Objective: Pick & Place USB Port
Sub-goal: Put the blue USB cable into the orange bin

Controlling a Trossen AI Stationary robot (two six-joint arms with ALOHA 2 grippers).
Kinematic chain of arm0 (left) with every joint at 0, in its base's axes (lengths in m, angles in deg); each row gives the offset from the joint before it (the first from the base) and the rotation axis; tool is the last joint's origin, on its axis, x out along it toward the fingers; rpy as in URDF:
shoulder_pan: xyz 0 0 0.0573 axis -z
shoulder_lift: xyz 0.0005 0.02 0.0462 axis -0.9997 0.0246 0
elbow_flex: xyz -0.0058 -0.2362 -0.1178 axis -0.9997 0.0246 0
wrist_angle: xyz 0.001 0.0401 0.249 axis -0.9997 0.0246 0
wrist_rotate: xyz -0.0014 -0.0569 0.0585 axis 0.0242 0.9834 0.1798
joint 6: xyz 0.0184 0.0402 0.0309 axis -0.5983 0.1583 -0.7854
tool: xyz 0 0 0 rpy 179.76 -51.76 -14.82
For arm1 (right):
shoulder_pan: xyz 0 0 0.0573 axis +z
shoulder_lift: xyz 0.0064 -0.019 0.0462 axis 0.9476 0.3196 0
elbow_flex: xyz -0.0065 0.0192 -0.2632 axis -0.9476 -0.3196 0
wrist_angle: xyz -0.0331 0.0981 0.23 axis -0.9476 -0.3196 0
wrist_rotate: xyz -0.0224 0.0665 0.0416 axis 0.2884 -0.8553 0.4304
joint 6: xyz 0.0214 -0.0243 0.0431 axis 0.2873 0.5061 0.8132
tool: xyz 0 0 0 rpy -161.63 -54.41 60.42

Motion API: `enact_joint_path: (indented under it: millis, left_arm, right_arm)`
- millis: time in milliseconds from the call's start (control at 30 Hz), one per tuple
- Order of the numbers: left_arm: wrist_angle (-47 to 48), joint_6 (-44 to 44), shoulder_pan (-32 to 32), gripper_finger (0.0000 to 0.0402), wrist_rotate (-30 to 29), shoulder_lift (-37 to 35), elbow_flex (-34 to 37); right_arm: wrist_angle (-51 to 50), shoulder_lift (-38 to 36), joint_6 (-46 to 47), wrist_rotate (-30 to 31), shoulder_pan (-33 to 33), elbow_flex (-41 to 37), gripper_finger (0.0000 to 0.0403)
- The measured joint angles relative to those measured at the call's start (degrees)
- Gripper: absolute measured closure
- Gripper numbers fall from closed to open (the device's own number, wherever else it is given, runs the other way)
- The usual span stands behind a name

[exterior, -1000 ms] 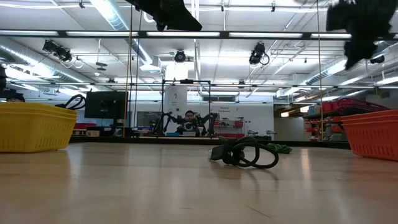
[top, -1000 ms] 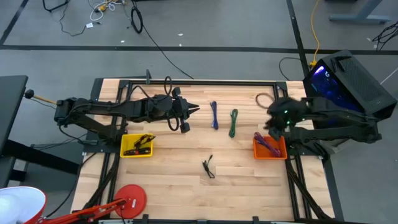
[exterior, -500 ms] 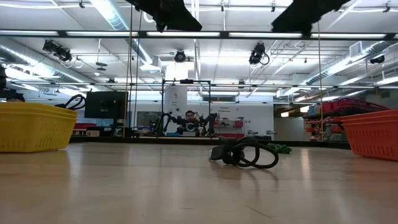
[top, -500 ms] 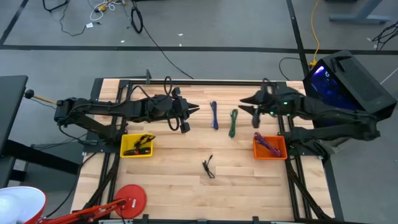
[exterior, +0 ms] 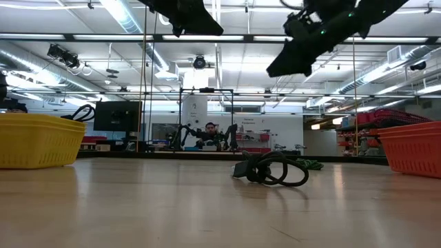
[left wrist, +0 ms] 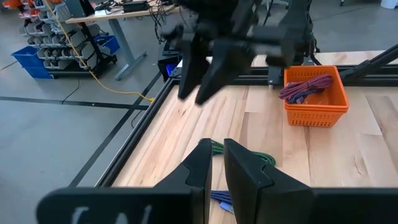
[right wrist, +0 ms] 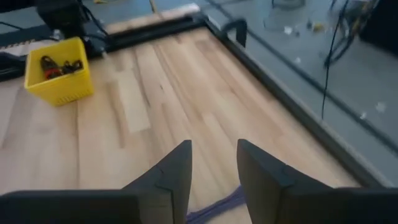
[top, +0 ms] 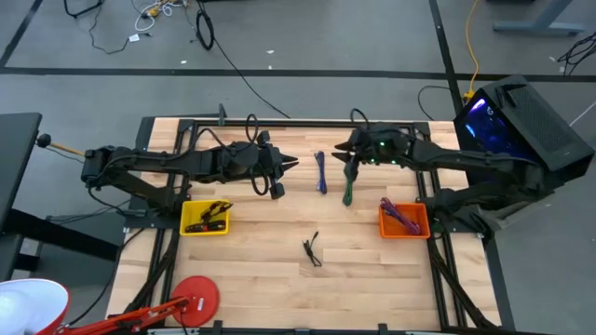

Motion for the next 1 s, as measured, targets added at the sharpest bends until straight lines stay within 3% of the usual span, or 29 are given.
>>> enact_joint_path:
  millis: [467,700,1000]
  left_arm:
    - [0.0,0.0,0.0,0.0353,0.0,0.0,0.0]
    - [0.0,0.0,0.0,0.0353,0.0,0.0,0.0]
    - [0.4,0.1,0.0,0.0353,0.0,0.0,0.0]
  right_arm:
    - [0.8,12.8,5.9,-0.1,-3.6,2.3,0.0276]
    - [-9.5,19.3,1.1,9.6,-2.0,9.0,0.0276]
    - [-9.8,25.3,2.2,13.1,0.4,11.1,0.0276]
